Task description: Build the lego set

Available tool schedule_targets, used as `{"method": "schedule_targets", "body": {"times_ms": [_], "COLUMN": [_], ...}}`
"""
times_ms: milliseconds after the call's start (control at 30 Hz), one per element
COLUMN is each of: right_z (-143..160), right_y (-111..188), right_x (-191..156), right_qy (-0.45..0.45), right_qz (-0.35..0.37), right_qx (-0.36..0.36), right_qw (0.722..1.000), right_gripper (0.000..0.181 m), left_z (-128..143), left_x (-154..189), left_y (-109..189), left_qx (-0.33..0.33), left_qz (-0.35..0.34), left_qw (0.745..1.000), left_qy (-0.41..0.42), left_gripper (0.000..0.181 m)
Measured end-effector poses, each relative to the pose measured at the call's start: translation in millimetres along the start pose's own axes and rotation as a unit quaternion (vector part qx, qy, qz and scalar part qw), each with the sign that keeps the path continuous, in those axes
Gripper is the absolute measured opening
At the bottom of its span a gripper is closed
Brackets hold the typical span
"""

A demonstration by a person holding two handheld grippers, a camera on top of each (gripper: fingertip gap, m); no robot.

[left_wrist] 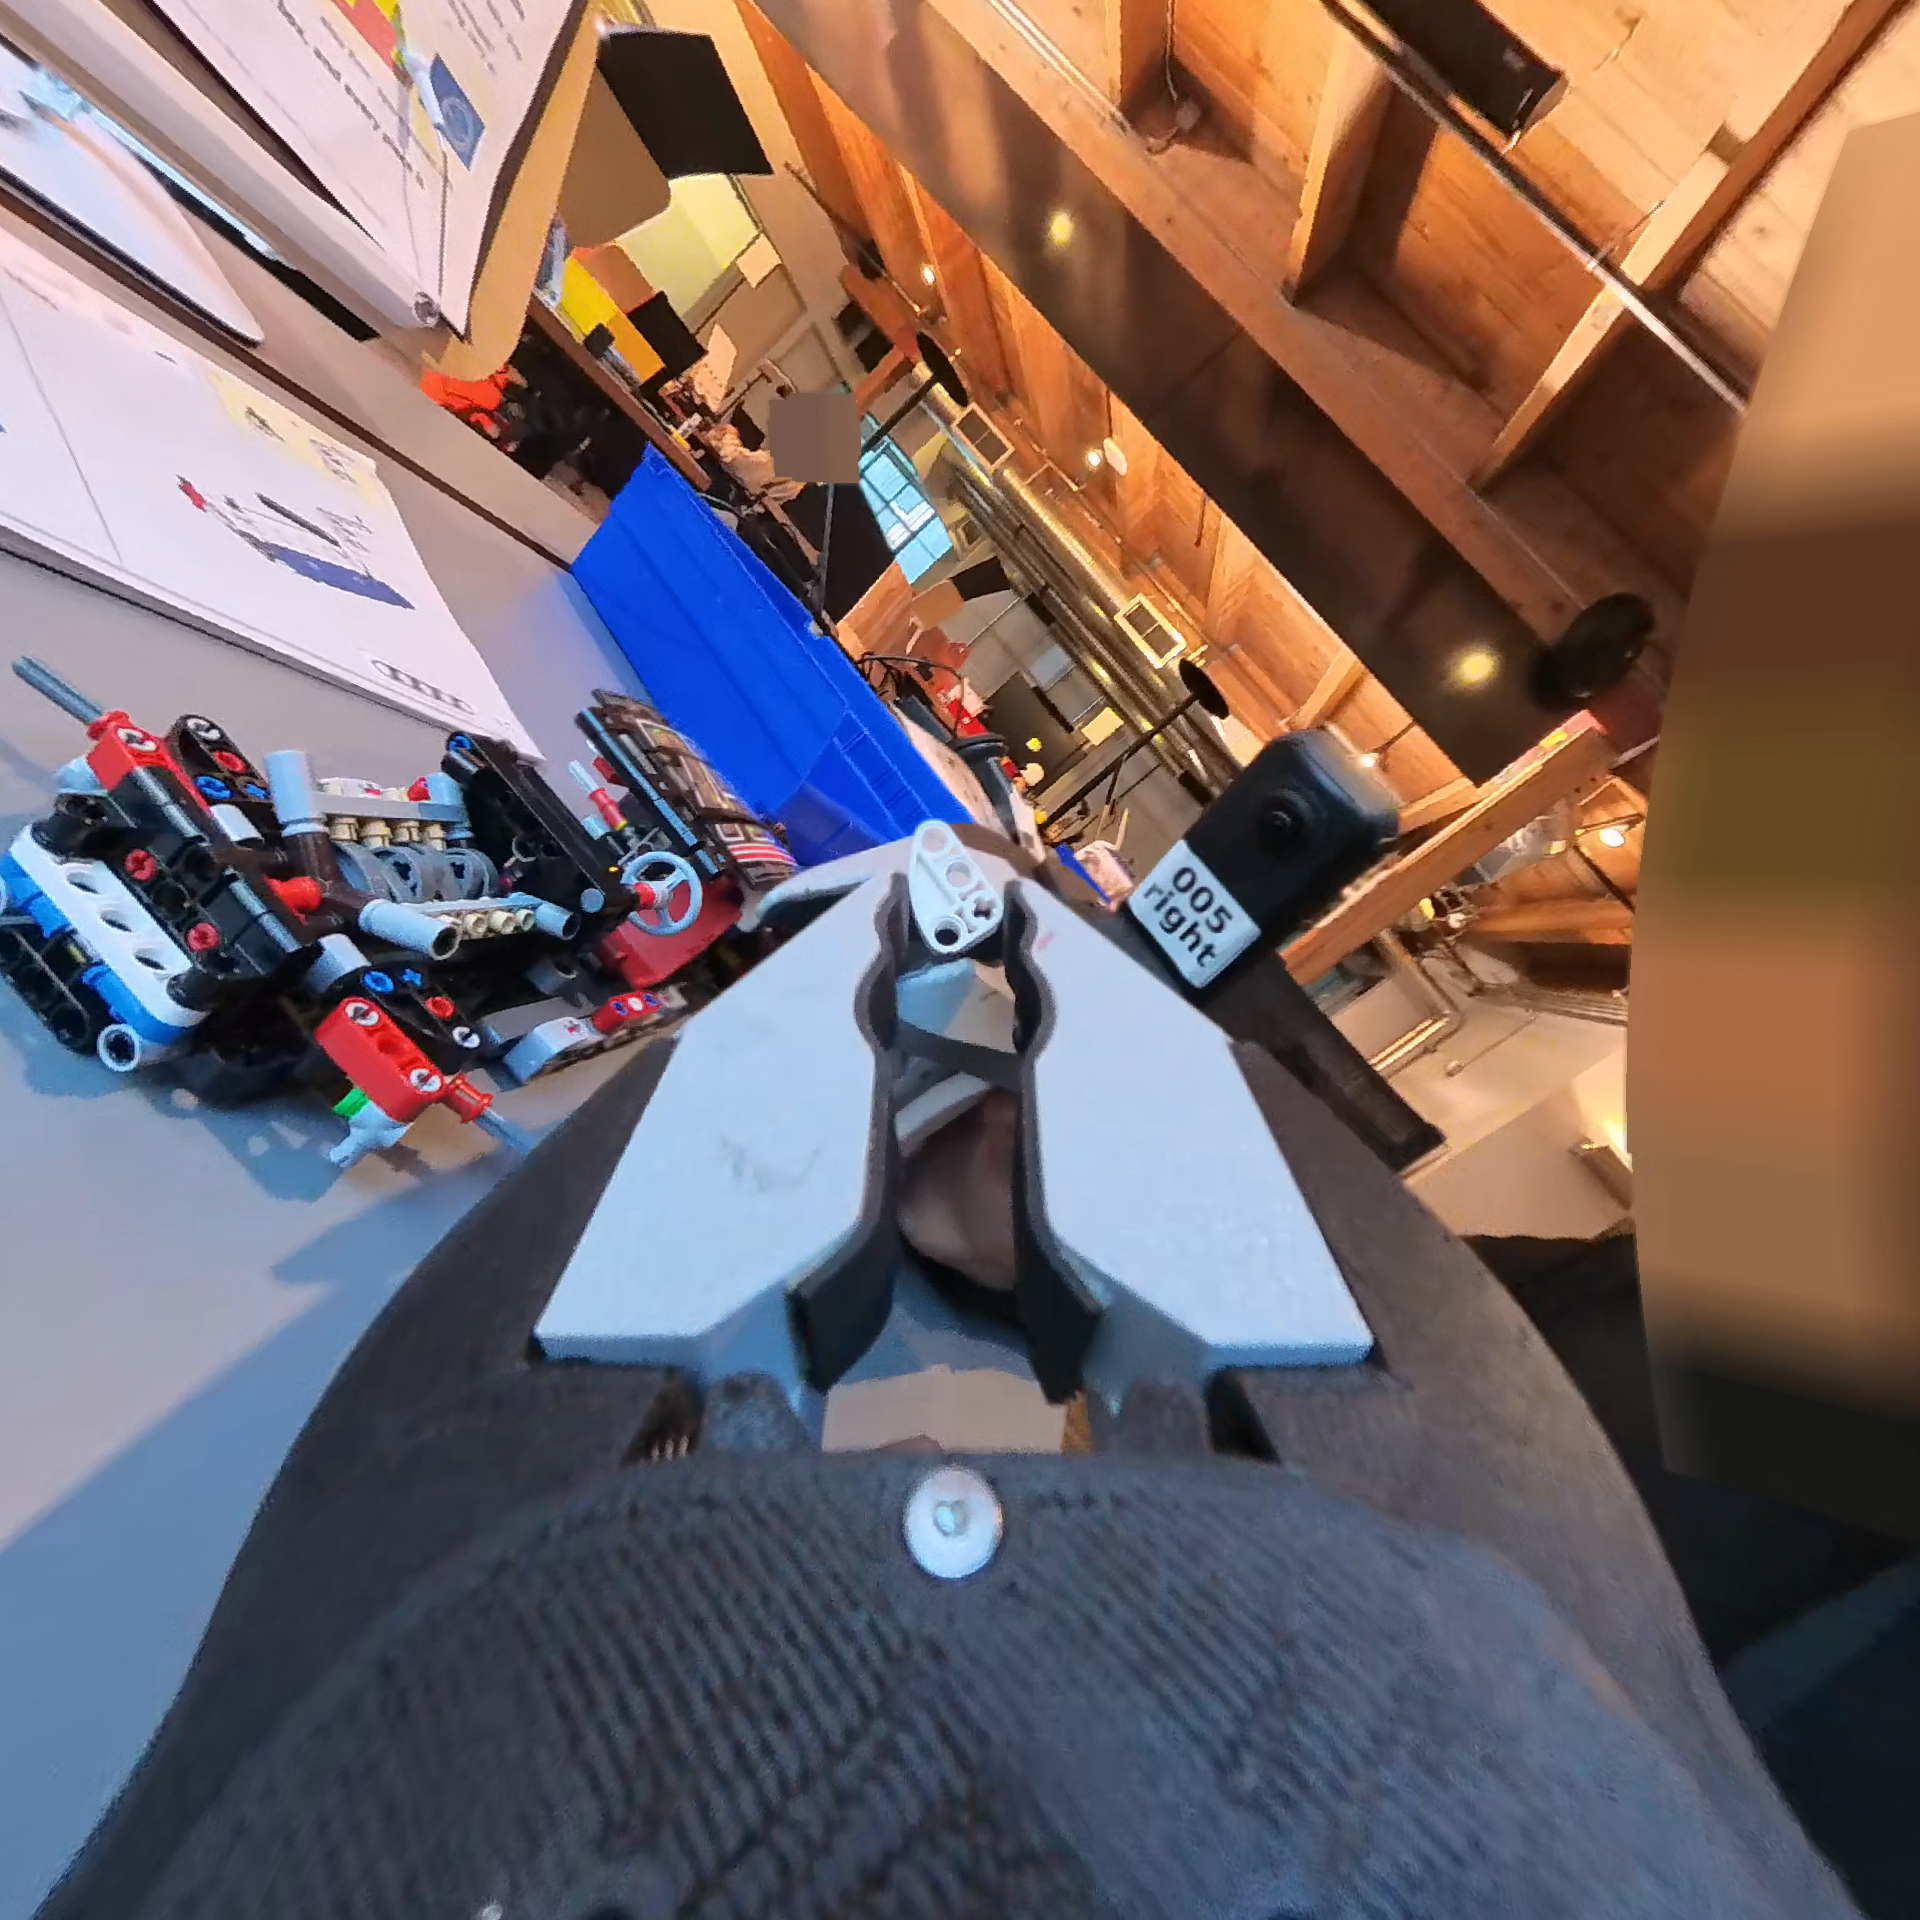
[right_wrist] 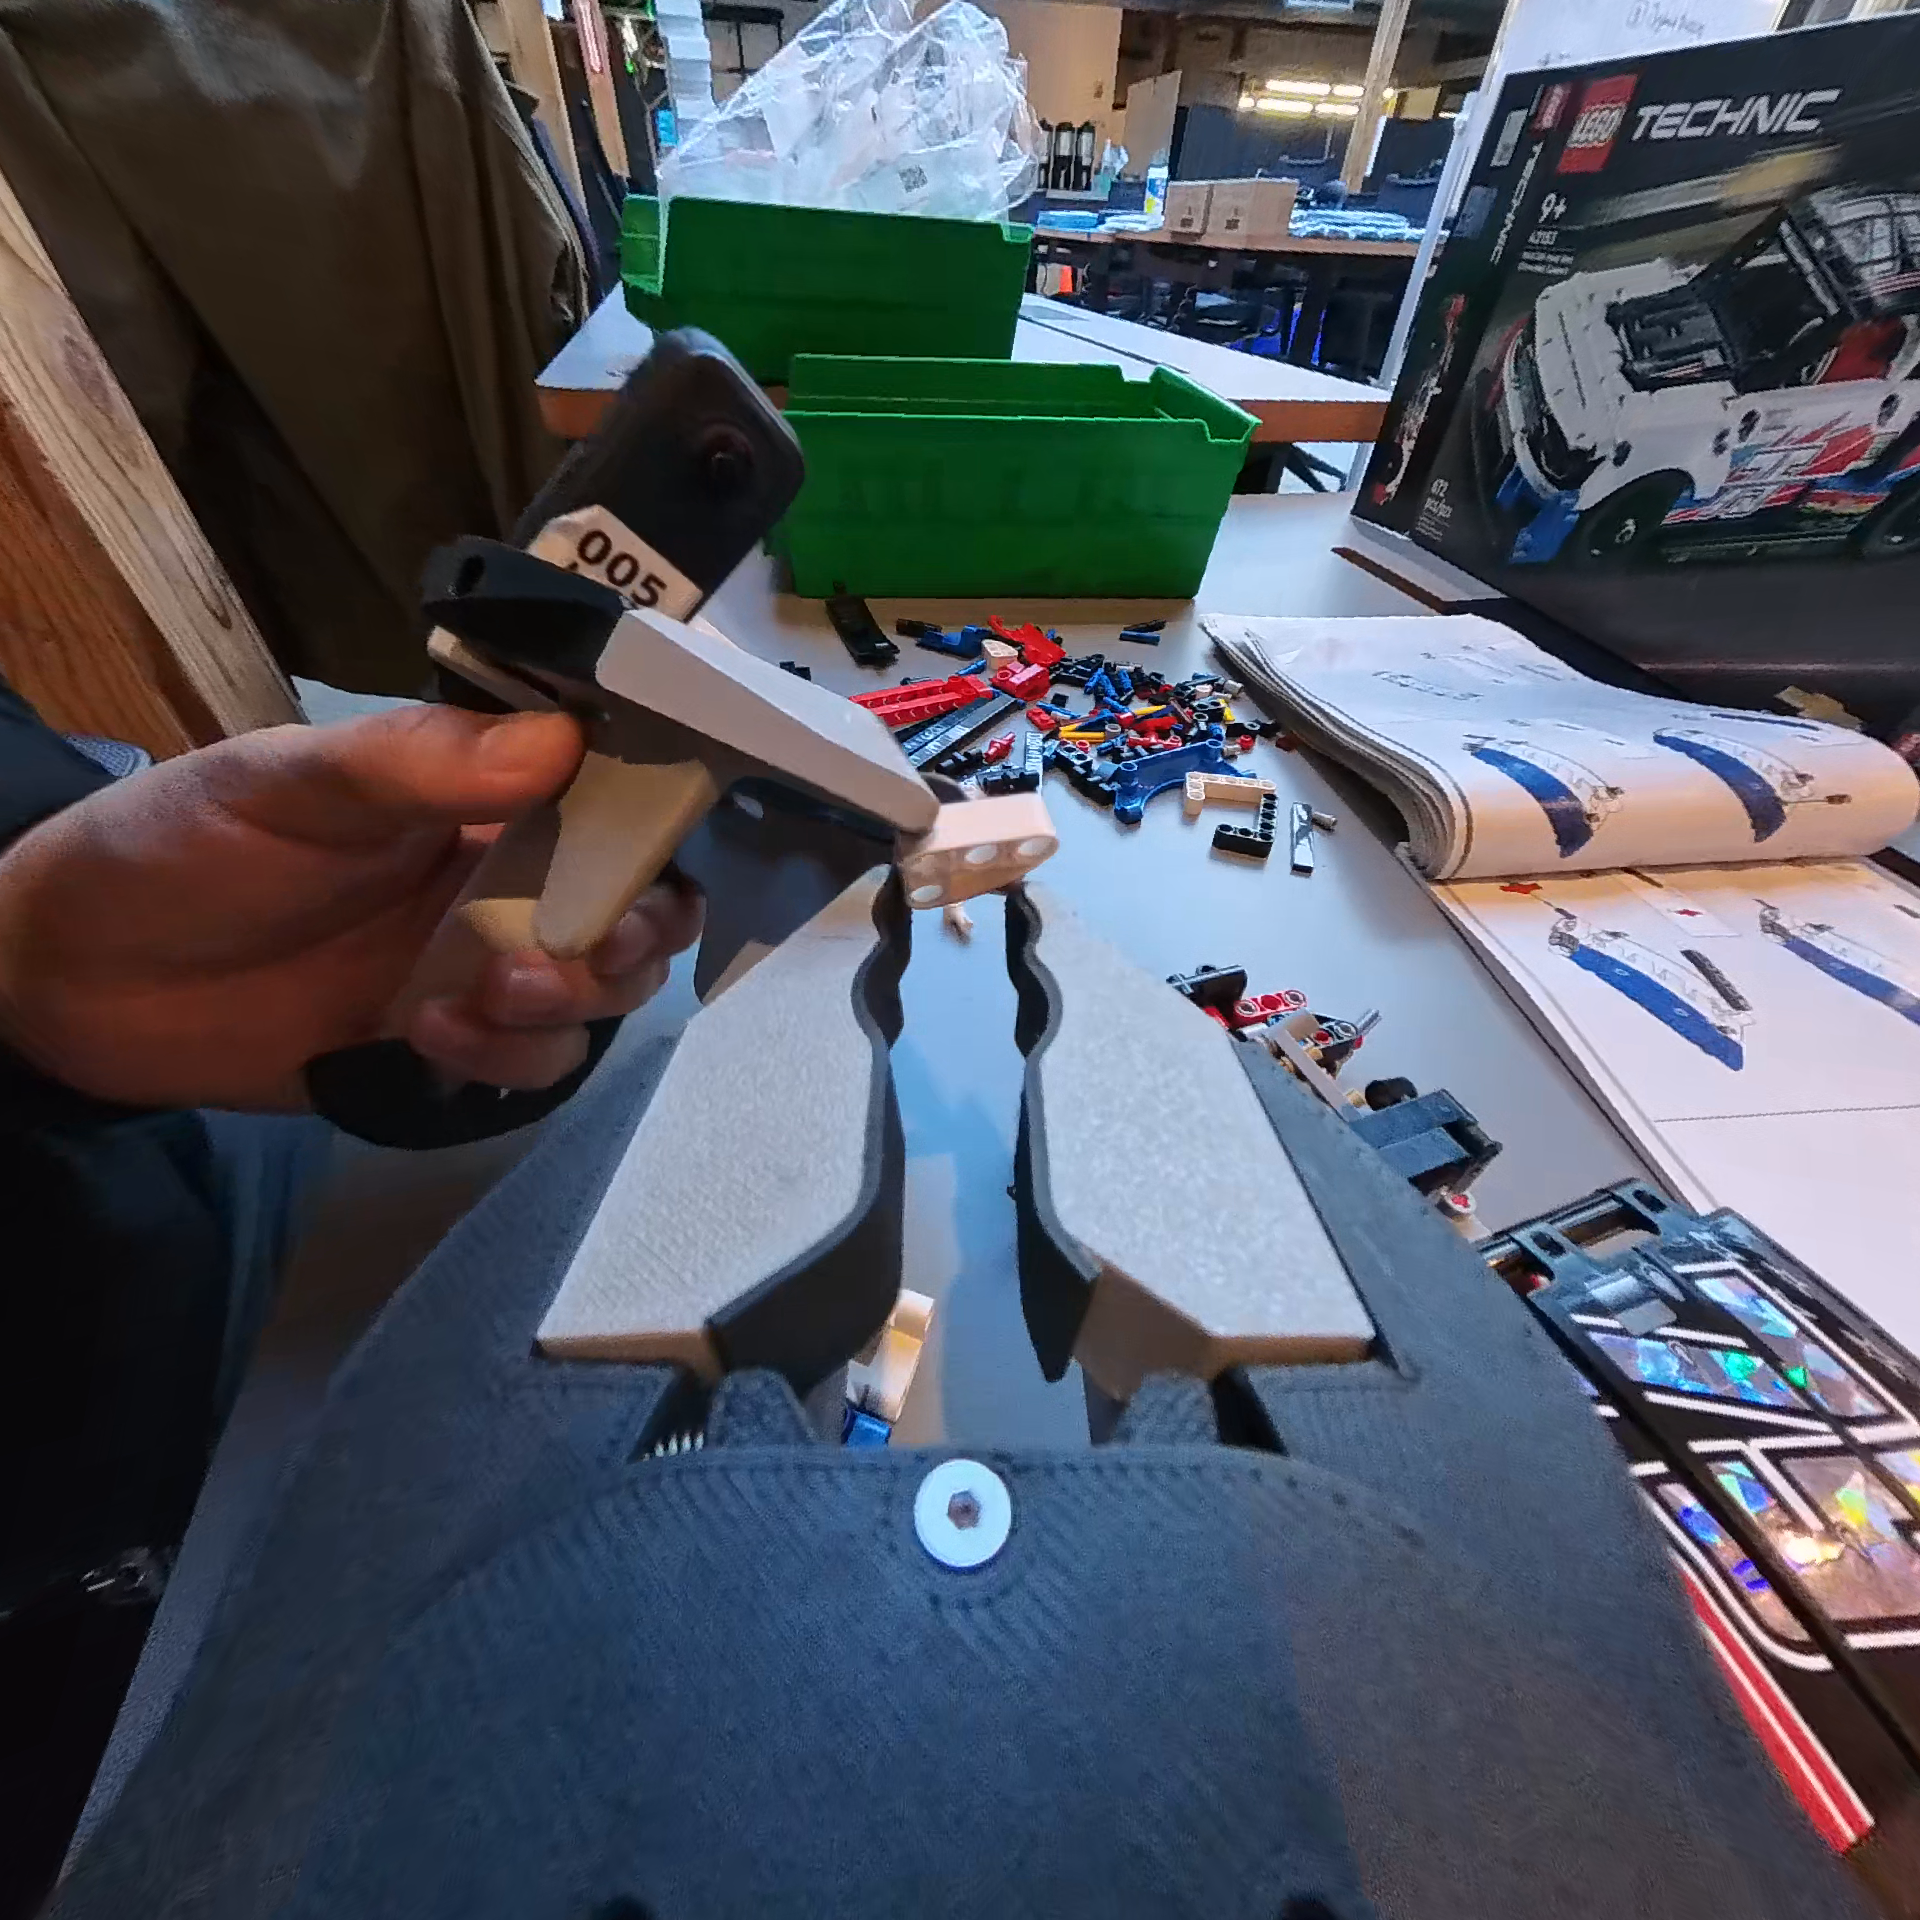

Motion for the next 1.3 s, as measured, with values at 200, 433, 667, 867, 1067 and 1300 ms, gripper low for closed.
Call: {"method": "schedule_targets", "body": {"times_ms": [200,433,667,867,1067,1300], "right_z": [1,-2,-7,-8,-11,-10], "right_y": [-1,2,6,6,9,9], "right_x": [2,2,3,4,3,2], "right_qy": [0.0,0.004,0.018,0.048,0.066,0.106], "right_qz": [0.012,0.015,0.04,0.064,0.075,0.089], "right_qx": [-0.003,0.006,0.022,0.023,0.03,0.022], "right_qw": [1.0,1.0,0.999,0.997,0.995,0.99], "right_gripper": [0.019,0.016,0.021,0.022,0.019,0.011], "left_z": [1,-1,1,4,0,0], "left_x": [-4,-1,-8,-9,-7,-8], "left_y": [1,0,2,1,-1,1], "left_qx": [0.019,0.027,0.031,0.041,0.047,0.035], "left_qz": [-0.009,-0.008,-0.022,-0.018,-0.021,-0.026], "left_qw": [1.0,0.999,0.999,0.998,0.998,0.998], "left_qy": [0.02,0.02,0.034,0.053,0.046,0.04], "left_gripper": [0.014,0.015,0.015,0.014,0.014,0.014]}}
Point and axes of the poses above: each gripper's, where its closed fingertips meet, y back along the fingers, z out of its underside, x = y × z across the jaws, the point moved 3 cm from there along y, back along the fingers, and after that the axes turned 12 degrees about -y, right-handed, at the moved point
